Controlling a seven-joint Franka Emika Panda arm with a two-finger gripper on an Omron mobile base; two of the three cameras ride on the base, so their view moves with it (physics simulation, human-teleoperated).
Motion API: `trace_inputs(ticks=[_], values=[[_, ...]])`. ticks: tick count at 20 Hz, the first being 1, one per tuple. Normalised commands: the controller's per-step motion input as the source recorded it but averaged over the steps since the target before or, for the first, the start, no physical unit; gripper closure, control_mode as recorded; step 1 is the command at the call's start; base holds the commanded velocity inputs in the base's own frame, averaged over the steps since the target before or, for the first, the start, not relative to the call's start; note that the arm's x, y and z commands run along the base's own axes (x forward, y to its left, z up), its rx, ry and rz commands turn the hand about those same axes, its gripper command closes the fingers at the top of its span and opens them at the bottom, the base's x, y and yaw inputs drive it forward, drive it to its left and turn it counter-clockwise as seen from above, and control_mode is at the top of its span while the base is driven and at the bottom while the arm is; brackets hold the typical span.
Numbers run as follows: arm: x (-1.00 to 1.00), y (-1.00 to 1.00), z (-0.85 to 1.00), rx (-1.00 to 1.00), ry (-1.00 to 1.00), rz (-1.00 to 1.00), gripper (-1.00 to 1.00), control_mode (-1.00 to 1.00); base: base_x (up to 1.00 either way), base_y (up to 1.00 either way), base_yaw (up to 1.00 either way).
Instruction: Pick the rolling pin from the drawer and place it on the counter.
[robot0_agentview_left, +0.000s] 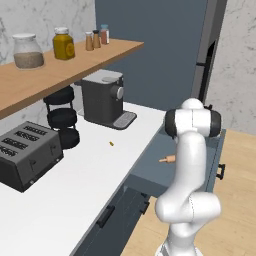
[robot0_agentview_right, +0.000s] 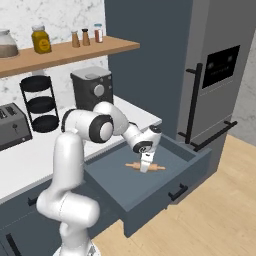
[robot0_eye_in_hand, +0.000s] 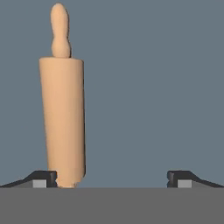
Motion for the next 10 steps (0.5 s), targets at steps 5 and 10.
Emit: trace_inputs(ticks=[5, 10], values=[[0.64, -0.02, -0.40, 0.00, 0.00, -0.01, -1.00, -1.00, 0.00, 0.00, 0.00], [0.48, -0.18, -0.43, 0.00, 0.00, 0.00, -1.00, -1.00, 0.00, 0.00, 0.00]])
